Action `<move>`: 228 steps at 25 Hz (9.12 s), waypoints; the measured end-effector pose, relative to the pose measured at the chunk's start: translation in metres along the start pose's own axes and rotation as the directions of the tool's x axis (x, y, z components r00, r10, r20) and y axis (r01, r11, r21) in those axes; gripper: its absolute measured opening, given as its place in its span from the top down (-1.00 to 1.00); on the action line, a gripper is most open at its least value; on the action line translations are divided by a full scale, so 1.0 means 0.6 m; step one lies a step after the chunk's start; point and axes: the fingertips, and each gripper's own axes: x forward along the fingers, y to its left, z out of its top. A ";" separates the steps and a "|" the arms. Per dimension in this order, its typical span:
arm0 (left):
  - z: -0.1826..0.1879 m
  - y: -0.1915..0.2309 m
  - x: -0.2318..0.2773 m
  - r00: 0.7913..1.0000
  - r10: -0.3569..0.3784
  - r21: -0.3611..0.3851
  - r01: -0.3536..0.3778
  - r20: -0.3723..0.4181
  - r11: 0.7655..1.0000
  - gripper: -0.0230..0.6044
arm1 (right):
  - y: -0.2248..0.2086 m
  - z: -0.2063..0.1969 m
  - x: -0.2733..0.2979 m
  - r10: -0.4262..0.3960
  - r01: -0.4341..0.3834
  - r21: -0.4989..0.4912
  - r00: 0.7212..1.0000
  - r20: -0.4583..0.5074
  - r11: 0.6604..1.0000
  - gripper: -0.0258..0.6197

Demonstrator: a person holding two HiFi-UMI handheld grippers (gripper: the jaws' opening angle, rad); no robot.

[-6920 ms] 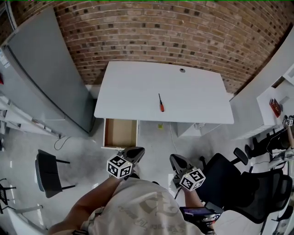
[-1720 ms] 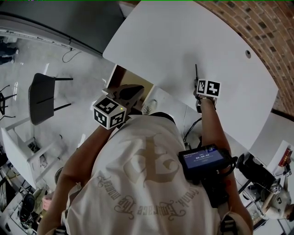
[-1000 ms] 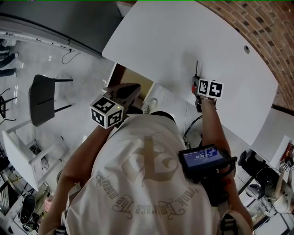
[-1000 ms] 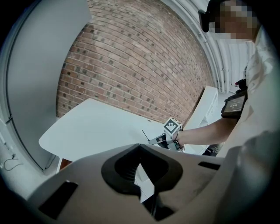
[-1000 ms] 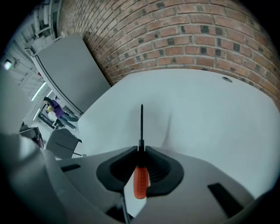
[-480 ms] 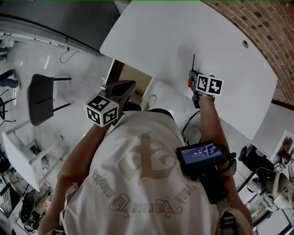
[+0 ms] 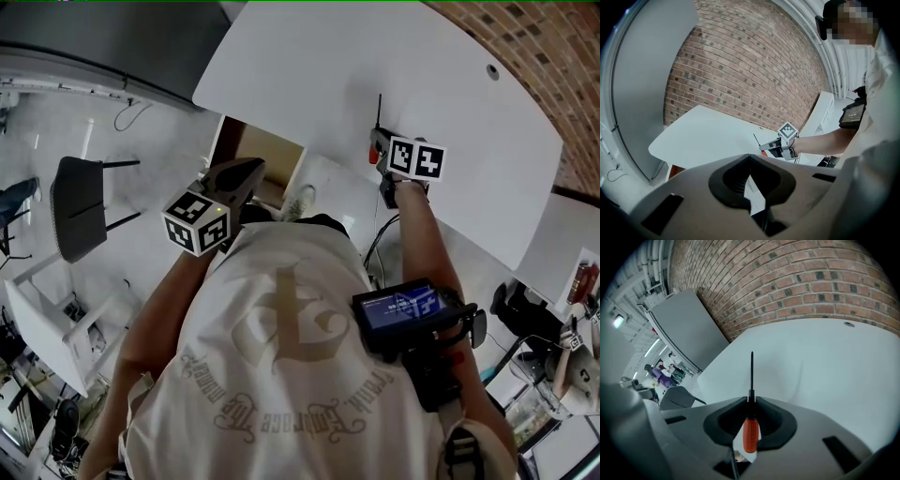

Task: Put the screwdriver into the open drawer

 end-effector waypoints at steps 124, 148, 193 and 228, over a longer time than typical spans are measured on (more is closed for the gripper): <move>-0.263 0.347 -0.039 0.922 -0.252 -0.178 0.206 -0.294 0.962 0.86 | 0.334 -0.288 0.439 0.133 -0.123 0.471 0.991 0.011 0.873 0.72; -0.357 0.421 -0.006 0.925 -0.239 -0.222 0.176 -0.295 0.959 0.86 | 0.244 -0.348 0.592 0.035 0.030 0.503 0.992 -0.119 0.864 0.71; -0.378 0.411 -0.023 0.905 -0.253 -0.201 0.192 -0.342 0.961 0.86 | 0.255 -0.395 0.628 0.017 0.114 0.355 0.939 -0.344 0.928 0.57; -0.316 0.395 -0.036 0.912 -0.258 -0.141 0.224 -0.319 0.964 0.86 | 0.277 -0.331 0.523 -0.004 0.078 0.410 0.984 -0.181 0.909 0.76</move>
